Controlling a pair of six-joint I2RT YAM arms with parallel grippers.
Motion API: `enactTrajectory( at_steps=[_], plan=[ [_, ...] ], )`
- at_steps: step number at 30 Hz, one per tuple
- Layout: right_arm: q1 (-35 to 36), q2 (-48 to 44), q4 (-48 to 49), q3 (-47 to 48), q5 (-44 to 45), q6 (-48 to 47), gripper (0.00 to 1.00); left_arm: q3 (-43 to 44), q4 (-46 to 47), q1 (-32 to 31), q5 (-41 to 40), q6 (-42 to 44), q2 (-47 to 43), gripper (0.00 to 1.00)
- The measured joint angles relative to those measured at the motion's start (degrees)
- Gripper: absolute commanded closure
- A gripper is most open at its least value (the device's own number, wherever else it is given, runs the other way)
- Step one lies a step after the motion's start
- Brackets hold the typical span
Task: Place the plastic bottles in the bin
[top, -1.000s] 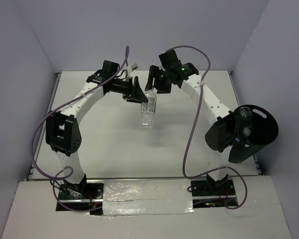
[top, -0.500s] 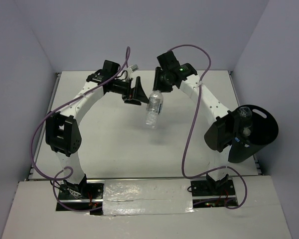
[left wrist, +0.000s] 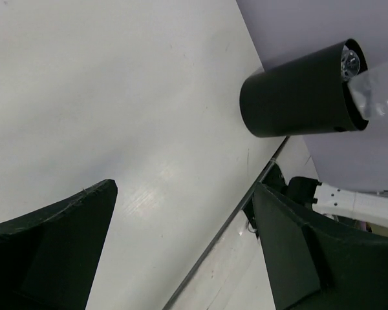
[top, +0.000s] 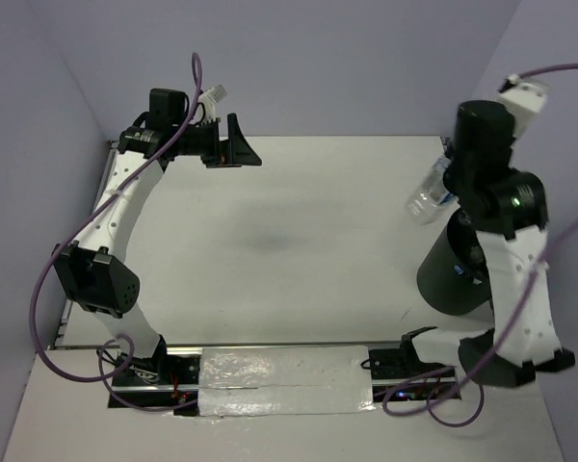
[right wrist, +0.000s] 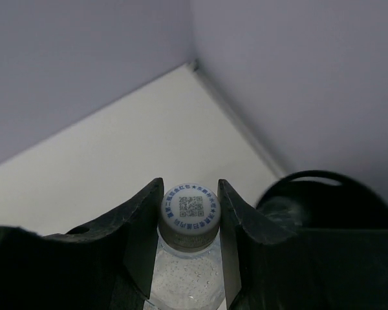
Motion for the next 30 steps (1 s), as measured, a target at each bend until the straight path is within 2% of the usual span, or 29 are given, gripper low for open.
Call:
enactTrajectory(
  at_steps=[4,7,11,14,19,30],
  plan=[
    [-0.1,-11.0,5.8,-4.0,14.1,-7.5,1.00,-0.1,2.1,0.1,-0.7,-2.3,0.0,0.01],
    [-0.4,-18.9,18.1,-13.3,24.8,-18.6,0.99,-0.7,3.4,-0.1,-0.7,-3.8,0.0,0.01],
    [-1.2,-25.8,37.5,-29.0,32.7,-36.1,1.00,-1.7,4.8,-0.2,-0.3,-5.1,0.1,0.01],
    [-2.4,-26.8,43.7,-34.8,35.4,-43.0,0.99,-1.8,5.3,-0.2,0.3,-5.4,0.6,0.01],
    [-5.0,-27.8,43.7,-38.6,36.0,-42.1,0.99,-2.3,5.9,-0.2,1.1,-5.4,0.9,0.01],
    [-10.3,-32.6,38.4,-50.6,33.2,-31.2,0.98,-4.5,6.1,-0.2,1.7,-5.3,0.9,0.01]
  ],
)
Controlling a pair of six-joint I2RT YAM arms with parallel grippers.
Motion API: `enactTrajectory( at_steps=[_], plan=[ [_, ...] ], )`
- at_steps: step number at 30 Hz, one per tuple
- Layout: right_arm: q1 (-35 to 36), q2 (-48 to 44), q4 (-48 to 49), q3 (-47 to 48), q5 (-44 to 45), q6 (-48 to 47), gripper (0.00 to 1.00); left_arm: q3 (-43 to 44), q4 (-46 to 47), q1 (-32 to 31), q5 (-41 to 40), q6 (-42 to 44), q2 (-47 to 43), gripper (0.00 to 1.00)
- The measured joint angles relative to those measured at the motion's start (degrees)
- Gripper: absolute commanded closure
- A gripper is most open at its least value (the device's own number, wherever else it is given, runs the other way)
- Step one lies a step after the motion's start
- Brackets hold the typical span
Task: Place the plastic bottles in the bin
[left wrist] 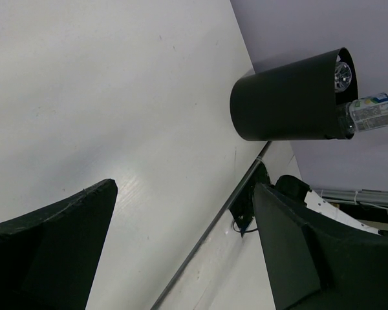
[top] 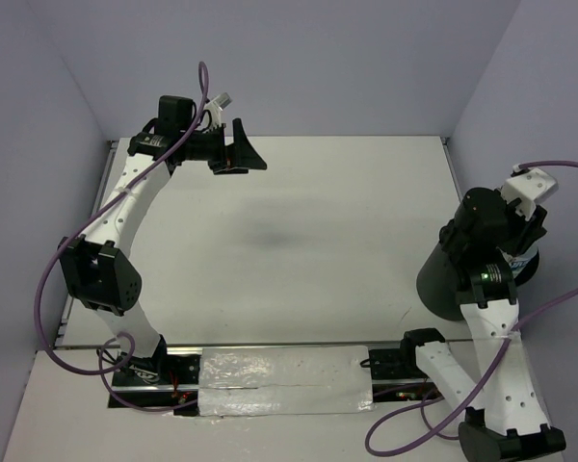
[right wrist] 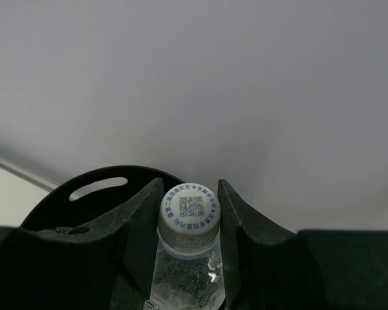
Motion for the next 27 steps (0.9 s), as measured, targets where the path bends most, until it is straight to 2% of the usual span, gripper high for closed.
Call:
enactTrajectory(
  at_steps=[2,5,8,9,11,18,22,27],
  plan=[
    [-0.8,0.0,-0.6,-0.5,-0.8,0.8,0.98,0.0,0.0,0.0,0.1,0.0,0.0,0.01],
    [-1.3,1.0,-0.7,-0.6,-1.3,1.5,0.86,0.0,0.0,0.0,0.1,0.0,0.0,0.01],
    [-1.3,1.6,-1.2,-0.6,-2.3,2.7,0.37,0.0,0.0,0.0,0.2,0.0,0.0,0.01],
    [-1.3,1.7,-1.6,-0.6,-2.5,3.5,0.11,0.0,0.0,0.0,0.2,0.0,0.0,0.01],
    [-1.3,1.7,-2.6,-0.6,-2.8,4.3,0.02,0.0,0.0,0.0,0.2,0.0,0.0,0.01],
    [-1.4,2.1,-6.5,3.0,-3.6,5.9,0.00,0.0,0.0,0.0,0.6,0.0,0.0,0.01],
    [-1.5,4.5,-9.8,12.1,-4.9,7.7,0.00,0.0,0.0,0.0,0.7,0.0,0.0,0.01],
    [-1.5,9.4,-18.7,26.8,-10.3,12.1,0.00,0.0,0.0,0.0,0.7,0.0,0.0,0.01]
  ],
)
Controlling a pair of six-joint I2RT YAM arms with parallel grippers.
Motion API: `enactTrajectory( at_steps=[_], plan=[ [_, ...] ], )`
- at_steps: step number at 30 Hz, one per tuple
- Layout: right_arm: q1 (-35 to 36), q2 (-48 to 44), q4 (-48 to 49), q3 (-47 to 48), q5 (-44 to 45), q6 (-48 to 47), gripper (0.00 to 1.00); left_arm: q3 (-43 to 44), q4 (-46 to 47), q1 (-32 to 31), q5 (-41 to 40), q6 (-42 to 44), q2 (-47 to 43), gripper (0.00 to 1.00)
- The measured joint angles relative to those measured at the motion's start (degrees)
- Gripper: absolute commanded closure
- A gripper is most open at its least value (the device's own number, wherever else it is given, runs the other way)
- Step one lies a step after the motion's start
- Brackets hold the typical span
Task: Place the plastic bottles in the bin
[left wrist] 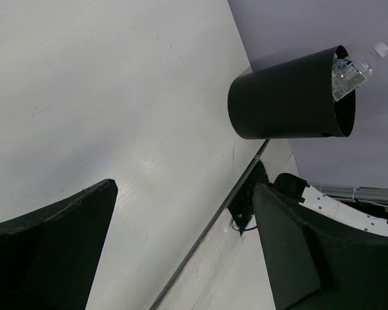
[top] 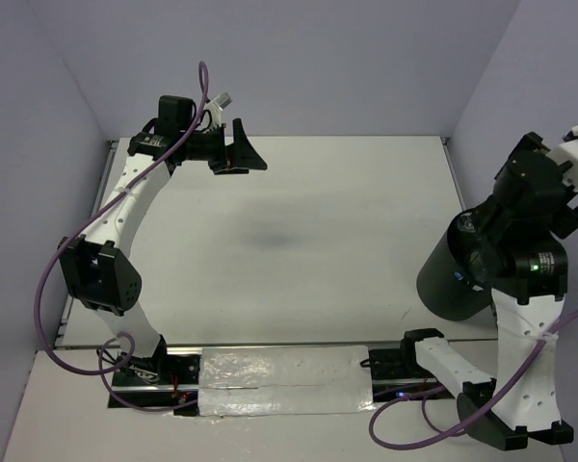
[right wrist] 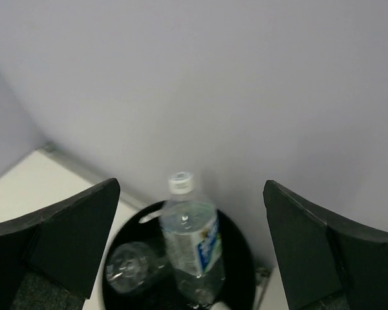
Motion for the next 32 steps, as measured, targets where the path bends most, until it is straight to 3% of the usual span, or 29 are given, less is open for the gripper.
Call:
enactTrajectory(
  at_steps=[6,9,15,19,24,32],
  plan=[
    [0.0,8.0,-12.2,18.7,-15.4,8.5,0.00,0.0,0.0,0.0,-0.7,0.1,0.0,0.01],
    [0.0,11.4,-17.1,22.8,-25.4,12.8,0.00,0.0,-0.2,0.0,-1.4,0.0,0.0,0.01],
    [6.4,13.9,-18.6,15.5,-42.8,18.5,0.00,0.8,-1.9,0.1,-5.9,0.2,0.0,0.01],
    [16.5,18.3,-18.3,12.9,-48.4,20.3,0.00,5.8,-7.5,0.2,-17.8,0.1,0.3,0.01],
    [23.0,23.8,-15.6,10.7,-52.9,22.4,0.00,12.6,-12.6,1.3,-32.0,-0.3,0.8,0.01],
    [25.8,27.7,-11.7,7.7,-53.9,24.4,0.00,5.6,-13.4,4.9,-43.8,-3.3,-3.9,0.01]
  ],
)
